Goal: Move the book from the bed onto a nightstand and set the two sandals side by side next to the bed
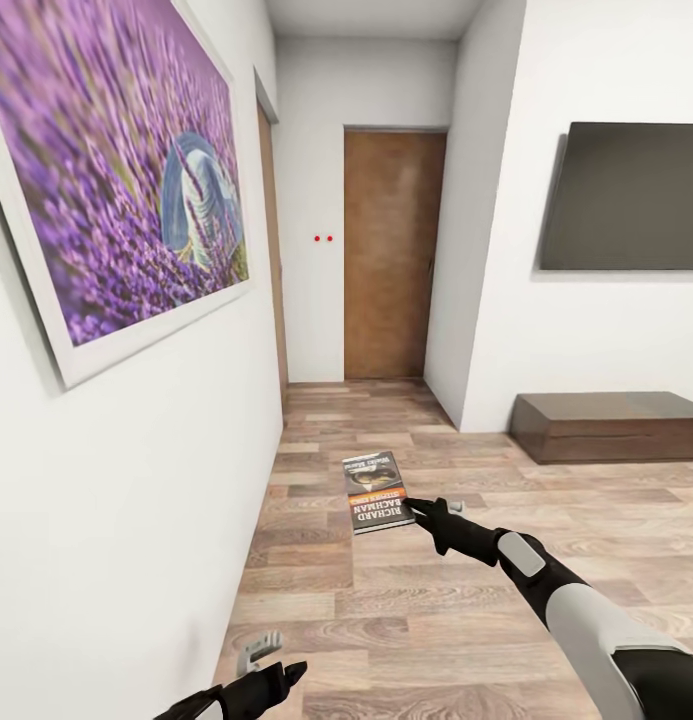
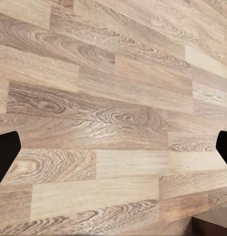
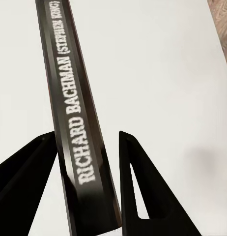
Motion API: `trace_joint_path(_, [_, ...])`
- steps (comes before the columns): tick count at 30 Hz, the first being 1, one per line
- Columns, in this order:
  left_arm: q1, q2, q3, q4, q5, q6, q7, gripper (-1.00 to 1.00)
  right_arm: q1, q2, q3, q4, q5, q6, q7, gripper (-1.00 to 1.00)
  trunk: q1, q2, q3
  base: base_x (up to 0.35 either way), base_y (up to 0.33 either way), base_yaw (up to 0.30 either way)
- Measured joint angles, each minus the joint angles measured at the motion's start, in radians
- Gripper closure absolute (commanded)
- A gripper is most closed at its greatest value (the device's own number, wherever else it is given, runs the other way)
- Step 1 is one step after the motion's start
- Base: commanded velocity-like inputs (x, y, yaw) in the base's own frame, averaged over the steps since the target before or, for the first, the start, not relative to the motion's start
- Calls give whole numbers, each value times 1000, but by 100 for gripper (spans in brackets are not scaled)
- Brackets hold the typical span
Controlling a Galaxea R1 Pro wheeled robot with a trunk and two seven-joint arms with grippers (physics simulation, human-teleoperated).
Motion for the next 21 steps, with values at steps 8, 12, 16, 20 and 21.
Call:
trace_joint_path(8, [0,0,0,0,0,0,0,-100,0,-2,0,0,0,0,0,100,0,0,0,142,0,0])
trace_joint_path(12, [0,0,0,0,0,0,0,-100,0,-2,-1,0,0,0,0,100,0,0,0,142,0,0])
trace_joint_path(16, [0,0,0,0,0,0,0,-100,0,-2,0,0,0,0,0,100,0,0,0,142,0,-10])
trace_joint_path(20, [0,0,0,0,0,0,0,-100,0,-2,-1,0,-1,0,0,100,0,0,0,142,0,-49])
trace_joint_path(21, [0,0,0,0,0,0,0,-100,0,-2,-1,0,-1,0,0,100,0,0,0,142,0,-70])
